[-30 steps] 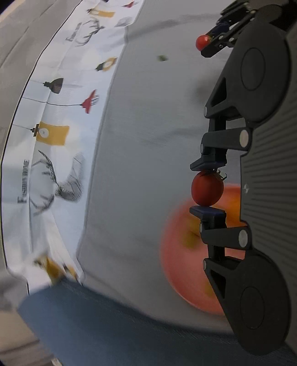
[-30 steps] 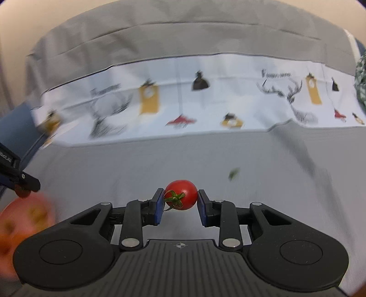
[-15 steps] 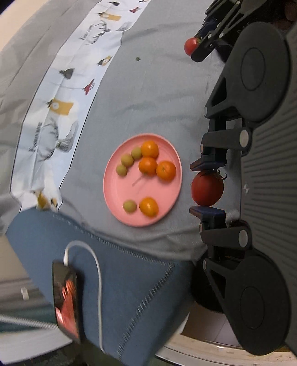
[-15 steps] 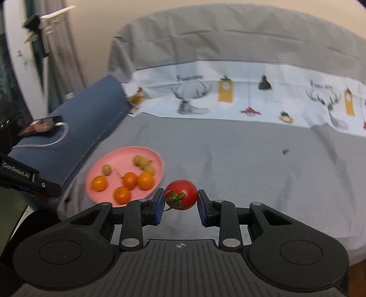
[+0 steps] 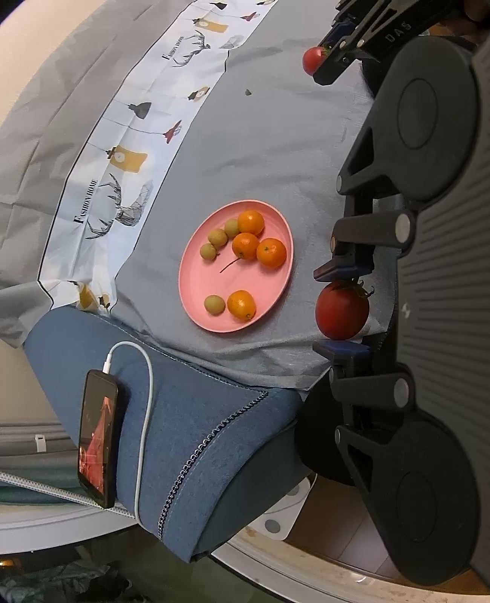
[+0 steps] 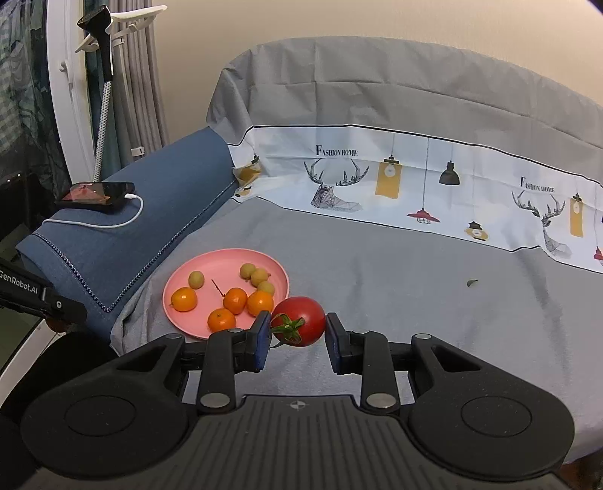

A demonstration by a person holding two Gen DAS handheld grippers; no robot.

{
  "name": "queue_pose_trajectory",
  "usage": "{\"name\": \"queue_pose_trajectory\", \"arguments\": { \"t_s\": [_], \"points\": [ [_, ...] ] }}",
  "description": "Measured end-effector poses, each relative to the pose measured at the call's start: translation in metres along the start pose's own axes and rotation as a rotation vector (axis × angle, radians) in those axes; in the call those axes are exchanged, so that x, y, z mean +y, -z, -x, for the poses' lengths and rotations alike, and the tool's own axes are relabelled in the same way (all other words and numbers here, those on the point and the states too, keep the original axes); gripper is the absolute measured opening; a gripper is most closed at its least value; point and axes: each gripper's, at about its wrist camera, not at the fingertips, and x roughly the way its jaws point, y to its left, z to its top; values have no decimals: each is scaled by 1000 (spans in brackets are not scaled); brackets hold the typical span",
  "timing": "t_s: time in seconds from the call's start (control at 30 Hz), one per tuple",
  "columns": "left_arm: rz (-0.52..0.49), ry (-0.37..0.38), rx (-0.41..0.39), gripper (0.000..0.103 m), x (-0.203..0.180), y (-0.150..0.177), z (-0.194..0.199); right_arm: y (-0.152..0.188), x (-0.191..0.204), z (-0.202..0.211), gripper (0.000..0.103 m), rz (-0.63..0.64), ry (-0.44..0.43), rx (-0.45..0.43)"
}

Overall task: Organize fruits
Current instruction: 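Carry both held cherry tomatoes over the pink plate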

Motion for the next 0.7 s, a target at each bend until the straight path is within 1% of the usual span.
{"name": "queue_pose_trajectory", "arguments": {
  "t_s": [0.13, 0.37, 0.7],
  "points": [
    [-6, 3, -8, 37, -2, 0, 0, -1, 2, -4, 32, 5, 4, 5],
    [8, 6, 5, 37, 1, -7, -9, -3, 3, -15, 32, 10, 9, 28],
    [33, 5, 24, 37, 3, -30, -36, -15, 7, -47, 32, 14, -16, 57]
  ]
}}
